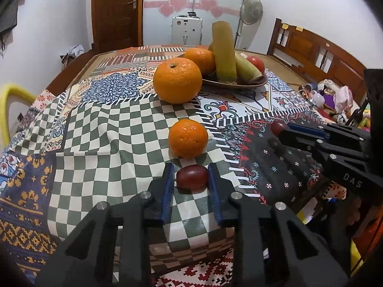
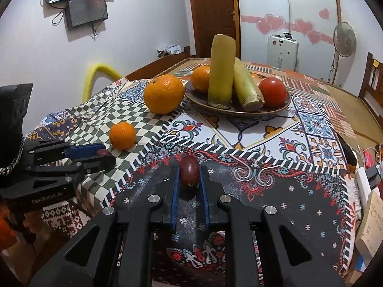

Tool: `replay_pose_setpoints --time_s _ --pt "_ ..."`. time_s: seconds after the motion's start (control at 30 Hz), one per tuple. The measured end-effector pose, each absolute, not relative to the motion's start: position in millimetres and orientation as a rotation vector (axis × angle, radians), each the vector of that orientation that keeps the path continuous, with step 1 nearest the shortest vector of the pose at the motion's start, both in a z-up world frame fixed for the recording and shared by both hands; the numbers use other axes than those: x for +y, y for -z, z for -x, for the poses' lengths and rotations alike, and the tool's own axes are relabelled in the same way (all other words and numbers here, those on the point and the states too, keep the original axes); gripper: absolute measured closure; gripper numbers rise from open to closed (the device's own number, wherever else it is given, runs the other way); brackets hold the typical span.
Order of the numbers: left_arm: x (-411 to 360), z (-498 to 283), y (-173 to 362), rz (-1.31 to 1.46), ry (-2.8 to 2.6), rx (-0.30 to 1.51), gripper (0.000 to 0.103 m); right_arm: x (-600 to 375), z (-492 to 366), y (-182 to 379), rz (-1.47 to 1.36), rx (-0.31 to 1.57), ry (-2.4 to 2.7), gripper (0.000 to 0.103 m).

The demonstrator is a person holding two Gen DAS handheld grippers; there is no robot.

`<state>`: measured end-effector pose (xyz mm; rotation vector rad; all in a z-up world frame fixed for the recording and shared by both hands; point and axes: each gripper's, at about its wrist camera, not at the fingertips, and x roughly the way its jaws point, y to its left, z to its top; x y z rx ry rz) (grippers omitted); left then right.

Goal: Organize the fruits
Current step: 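Grasp a dark red date with the left tool while the right tool grasps another date, then carry the date to the plate with the left tool while the right tool drops its date there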

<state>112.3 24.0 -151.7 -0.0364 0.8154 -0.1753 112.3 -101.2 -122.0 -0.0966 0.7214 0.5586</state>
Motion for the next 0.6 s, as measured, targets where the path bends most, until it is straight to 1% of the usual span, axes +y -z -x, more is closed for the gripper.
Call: replay_pose_setpoints --time_s 0.23,0.6 --pt "20.4 -109.4 142.3 -0.002 0.177 0.795 0.076 -113.1 -117.5 112.9 0.090 0.696 -0.526 0.088" --pt "12.8 -127.0 90.0 -0.008 0.190 0.671 0.076 -129.8 -133.5 86.7 0.080 0.619 -0.478 0.088"
